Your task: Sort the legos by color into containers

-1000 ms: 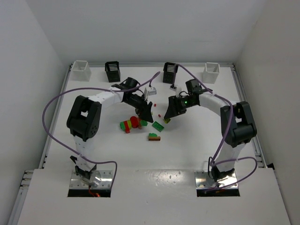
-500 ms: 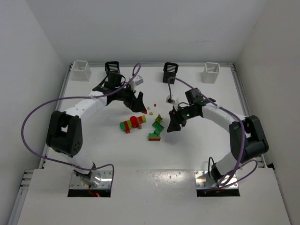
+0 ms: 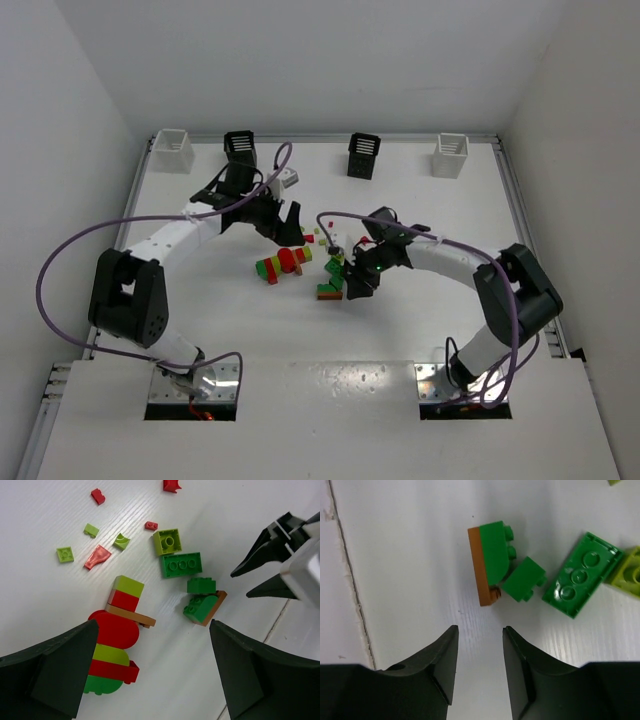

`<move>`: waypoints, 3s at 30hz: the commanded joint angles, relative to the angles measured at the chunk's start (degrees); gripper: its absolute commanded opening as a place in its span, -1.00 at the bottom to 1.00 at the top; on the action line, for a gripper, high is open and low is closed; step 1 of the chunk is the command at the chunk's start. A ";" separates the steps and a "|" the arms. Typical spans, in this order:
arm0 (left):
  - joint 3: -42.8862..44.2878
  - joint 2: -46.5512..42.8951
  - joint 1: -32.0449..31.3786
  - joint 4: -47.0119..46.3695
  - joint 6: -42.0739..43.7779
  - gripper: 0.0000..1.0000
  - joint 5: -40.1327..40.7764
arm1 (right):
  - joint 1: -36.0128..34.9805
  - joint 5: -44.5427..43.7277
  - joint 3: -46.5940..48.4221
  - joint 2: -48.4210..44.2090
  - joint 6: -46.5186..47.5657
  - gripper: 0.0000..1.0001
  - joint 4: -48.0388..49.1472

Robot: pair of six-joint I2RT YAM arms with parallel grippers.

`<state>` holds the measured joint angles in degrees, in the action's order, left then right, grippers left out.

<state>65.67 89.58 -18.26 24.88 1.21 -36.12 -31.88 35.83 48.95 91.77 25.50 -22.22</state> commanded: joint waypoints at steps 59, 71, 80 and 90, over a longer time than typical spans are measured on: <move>2.89 10.61 -6.79 2.10 -5.61 0.66 -29.45 | -11.45 -18.43 7.39 -9.85 3.16 -1.00 1.56; 1.13 12.89 -3.72 -4.39 -12.01 0.63 -34.10 | -12.59 -17.90 6.86 -11.70 3.68 -1.00 1.04; -4.15 12.90 -1.34 -15.74 -22.39 0.09 -41.92 | -13.65 -19.83 5.72 -12.23 4.74 -1.00 2.17; -5.20 13.43 -0.81 -16.80 -24.24 0.56 -41.93 | -14.18 -21.07 6.33 -12.23 4.74 -1.00 3.23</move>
<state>61.19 102.87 -19.44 10.00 -22.22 -76.14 -45.82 15.29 54.43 81.67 29.52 -21.45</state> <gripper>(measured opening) 0.768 0.184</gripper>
